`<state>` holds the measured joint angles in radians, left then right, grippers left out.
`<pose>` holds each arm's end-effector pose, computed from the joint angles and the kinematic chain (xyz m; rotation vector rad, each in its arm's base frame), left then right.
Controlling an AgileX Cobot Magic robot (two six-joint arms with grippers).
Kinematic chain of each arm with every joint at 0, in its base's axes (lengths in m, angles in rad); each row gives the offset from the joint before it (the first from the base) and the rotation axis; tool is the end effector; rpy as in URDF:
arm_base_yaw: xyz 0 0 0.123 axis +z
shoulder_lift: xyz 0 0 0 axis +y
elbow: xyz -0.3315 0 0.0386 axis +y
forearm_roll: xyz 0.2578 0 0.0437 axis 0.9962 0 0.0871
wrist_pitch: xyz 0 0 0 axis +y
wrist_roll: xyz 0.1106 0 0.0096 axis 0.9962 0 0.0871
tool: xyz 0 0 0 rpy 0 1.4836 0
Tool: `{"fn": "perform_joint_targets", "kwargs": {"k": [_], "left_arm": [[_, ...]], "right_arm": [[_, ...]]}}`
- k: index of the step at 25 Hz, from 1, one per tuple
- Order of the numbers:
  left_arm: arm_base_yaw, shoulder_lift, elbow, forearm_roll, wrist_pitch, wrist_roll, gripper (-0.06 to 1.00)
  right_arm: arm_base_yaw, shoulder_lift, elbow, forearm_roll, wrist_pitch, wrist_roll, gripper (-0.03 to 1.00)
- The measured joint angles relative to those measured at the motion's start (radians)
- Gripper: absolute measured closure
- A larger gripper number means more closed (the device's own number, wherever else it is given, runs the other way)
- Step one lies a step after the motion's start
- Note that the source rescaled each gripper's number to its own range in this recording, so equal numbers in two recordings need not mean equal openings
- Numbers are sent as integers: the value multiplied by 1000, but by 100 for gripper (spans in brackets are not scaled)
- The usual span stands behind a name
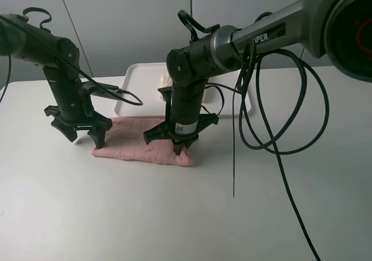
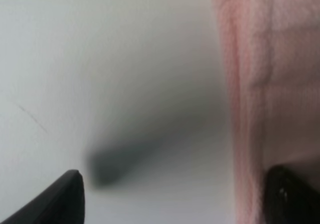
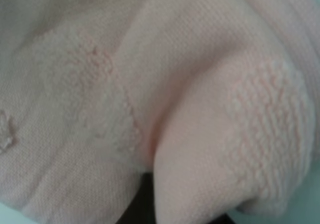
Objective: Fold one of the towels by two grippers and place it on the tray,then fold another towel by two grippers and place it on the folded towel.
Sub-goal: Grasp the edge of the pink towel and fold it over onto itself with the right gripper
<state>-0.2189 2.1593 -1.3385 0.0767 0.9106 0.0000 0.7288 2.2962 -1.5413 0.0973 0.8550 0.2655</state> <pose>0.4073 -0.0837 0.1079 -0.4109 -3.0458 -0.1022 0.3467 0.3204 0.0900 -0.6241 3.0692 0.1391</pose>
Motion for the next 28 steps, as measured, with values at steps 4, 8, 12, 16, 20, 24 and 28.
{"fn": "perform_joint_targets", "kwargs": {"k": [4, 8, 12, 16, 20, 24, 28], "left_arm": [[0, 0, 0, 0, 0, 0, 2], [0, 0, 0, 0, 0, 0, 2], [0, 0, 0, -2, 0, 0, 2], [0, 0, 0, -2, 0, 0, 2], [0, 0, 0, -2, 0, 0, 2], [0, 0, 0, -2, 0, 0, 2], [0, 0, 0, -2, 0, 0, 2]], "right_arm": [[0, -21, 6, -16, -12, -16, 91], [-2, -64, 12, -34, -1, -51, 91], [-2, -88, 12, 9, 55, -118, 91], [-2, -88, 12, 44, 55, -136, 91], [-4, -88, 14, 127, -8, -149, 91], [-8, -88, 14, 296, -84, -221, 91], [-8, -88, 14, 449, -140, -311, 91]]}}
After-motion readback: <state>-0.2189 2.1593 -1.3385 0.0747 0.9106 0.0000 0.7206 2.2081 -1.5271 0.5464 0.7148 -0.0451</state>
